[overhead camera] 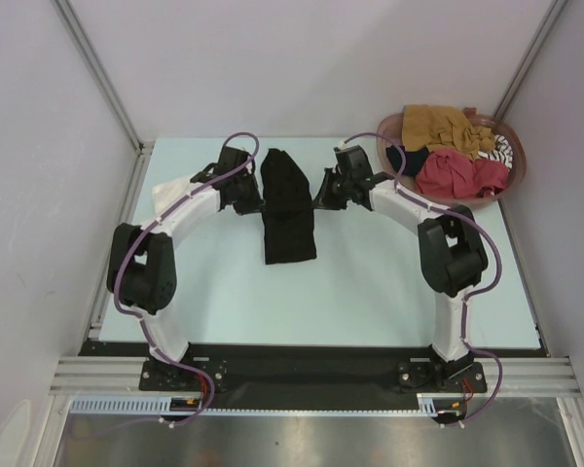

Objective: Fold and stack the tank tops

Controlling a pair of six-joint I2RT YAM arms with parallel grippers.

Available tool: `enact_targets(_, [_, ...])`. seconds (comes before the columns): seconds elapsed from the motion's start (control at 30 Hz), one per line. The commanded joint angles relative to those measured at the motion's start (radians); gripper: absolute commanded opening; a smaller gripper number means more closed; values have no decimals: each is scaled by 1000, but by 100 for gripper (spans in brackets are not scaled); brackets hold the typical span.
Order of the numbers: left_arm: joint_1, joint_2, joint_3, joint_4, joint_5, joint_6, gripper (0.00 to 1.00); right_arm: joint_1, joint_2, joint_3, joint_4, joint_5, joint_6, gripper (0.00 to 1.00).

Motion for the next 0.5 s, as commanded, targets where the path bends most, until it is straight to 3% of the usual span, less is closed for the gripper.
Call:
enact_targets(0.0, [13,42,58,41,-33,28,0,-16,39,64,30,-18,-9,0])
enact_targets(0.43, [27,222,150,68,6,37,0,-33,153,128,55,-29,19,0])
enact_targets(0.47, [27,226,157,64,4,40,4,-33,154,128,58,-29,20,2])
